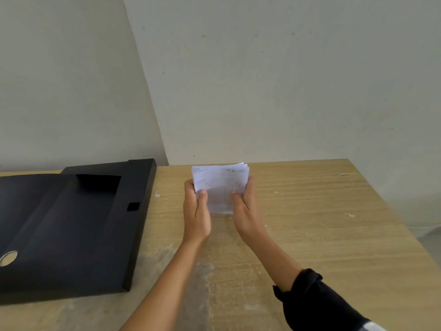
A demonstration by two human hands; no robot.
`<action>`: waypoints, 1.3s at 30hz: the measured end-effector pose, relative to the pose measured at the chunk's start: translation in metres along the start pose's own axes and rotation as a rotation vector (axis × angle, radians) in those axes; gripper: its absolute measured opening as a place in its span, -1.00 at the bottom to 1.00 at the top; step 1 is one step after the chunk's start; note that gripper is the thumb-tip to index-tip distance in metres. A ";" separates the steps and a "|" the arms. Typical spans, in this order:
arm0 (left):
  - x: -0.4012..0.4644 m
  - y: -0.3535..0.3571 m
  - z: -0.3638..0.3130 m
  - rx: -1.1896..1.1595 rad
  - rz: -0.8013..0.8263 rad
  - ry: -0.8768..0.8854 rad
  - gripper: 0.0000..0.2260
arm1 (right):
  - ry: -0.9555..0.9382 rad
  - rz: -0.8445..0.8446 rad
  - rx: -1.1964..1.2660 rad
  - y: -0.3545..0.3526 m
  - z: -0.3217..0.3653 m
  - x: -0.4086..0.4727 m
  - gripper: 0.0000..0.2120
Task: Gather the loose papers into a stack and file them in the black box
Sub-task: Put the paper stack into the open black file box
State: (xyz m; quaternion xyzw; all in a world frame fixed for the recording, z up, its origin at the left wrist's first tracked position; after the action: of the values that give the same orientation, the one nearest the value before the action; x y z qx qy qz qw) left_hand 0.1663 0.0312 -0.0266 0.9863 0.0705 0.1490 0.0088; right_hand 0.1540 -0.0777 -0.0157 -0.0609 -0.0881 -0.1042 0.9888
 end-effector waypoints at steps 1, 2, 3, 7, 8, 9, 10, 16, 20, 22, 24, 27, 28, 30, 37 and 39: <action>-0.001 0.001 0.003 0.003 -0.006 -0.019 -0.87 | 0.009 -0.006 -0.001 0.001 -0.003 0.000 -0.81; -0.003 0.001 0.006 0.011 -0.021 -0.035 -0.85 | 0.016 -0.005 -0.019 0.002 -0.007 0.000 -0.81; -0.004 0.002 0.009 0.025 -0.034 -0.045 -0.82 | 0.019 -0.002 -0.047 0.003 -0.010 0.001 -0.81; 0.000 0.000 0.015 0.118 -0.014 -0.055 -0.84 | 0.056 -0.014 -0.115 0.002 -0.016 0.006 -0.85; 0.001 -0.001 0.013 0.150 0.001 -0.056 -0.84 | 0.069 -0.017 -0.122 0.002 -0.015 0.007 -0.86; 0.001 -0.003 0.011 0.177 0.011 -0.066 -0.84 | 0.083 -0.019 -0.119 0.002 -0.014 0.008 -0.87; 0.001 -0.005 0.009 0.193 0.013 -0.084 -0.84 | 0.093 -0.021 -0.112 0.002 -0.012 0.008 -0.88; -0.009 -0.034 -0.035 0.228 -0.004 -0.158 -0.88 | 0.164 0.043 -0.065 0.012 0.020 -0.006 -0.87; -0.018 -0.077 -0.071 0.227 -0.044 -0.274 -0.82 | 0.302 0.120 0.127 0.031 0.050 -0.023 -0.85; -0.025 -0.100 -0.085 0.188 -0.068 -0.286 -0.76 | 0.317 0.174 0.153 0.050 0.063 -0.035 -0.82; -0.030 -0.121 -0.094 0.181 -0.073 -0.294 -0.75 | 0.294 0.207 0.116 0.071 0.075 -0.047 -0.80; -0.029 -0.150 -0.093 0.221 -0.076 -0.300 -0.80 | 0.242 0.204 0.060 0.103 0.085 -0.057 -0.80; -0.027 -0.160 -0.092 0.231 -0.083 -0.302 -0.81 | 0.232 0.206 0.045 0.115 0.087 -0.058 -0.81; -0.020 -0.183 -0.089 0.232 -0.102 -0.322 -0.81 | 0.232 0.206 0.022 0.139 0.088 -0.059 -0.81; 0.027 -0.269 -0.076 0.232 -0.051 -0.475 -0.80 | 0.266 0.197 -0.164 0.207 0.067 -0.046 -0.88; 0.041 -0.286 -0.066 0.147 -0.059 -0.556 -0.80 | 0.186 0.170 -0.304 0.218 0.060 -0.042 -0.81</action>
State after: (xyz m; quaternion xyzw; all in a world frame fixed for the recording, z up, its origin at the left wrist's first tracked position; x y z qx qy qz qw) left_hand 0.1463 0.3202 0.0370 0.9848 0.1044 -0.1328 -0.0392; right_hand 0.1508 0.1506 0.0129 -0.2069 0.0258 -0.0374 0.9773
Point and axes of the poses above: each hand's wrist, its own x-axis towards the middle knuckle, its own y-axis out of the palm, z = x × y, the point moved 1 cm from there along x, towards the middle knuckle, and after that the axes turned 4 degrees about -x, right-handed, at the moved point
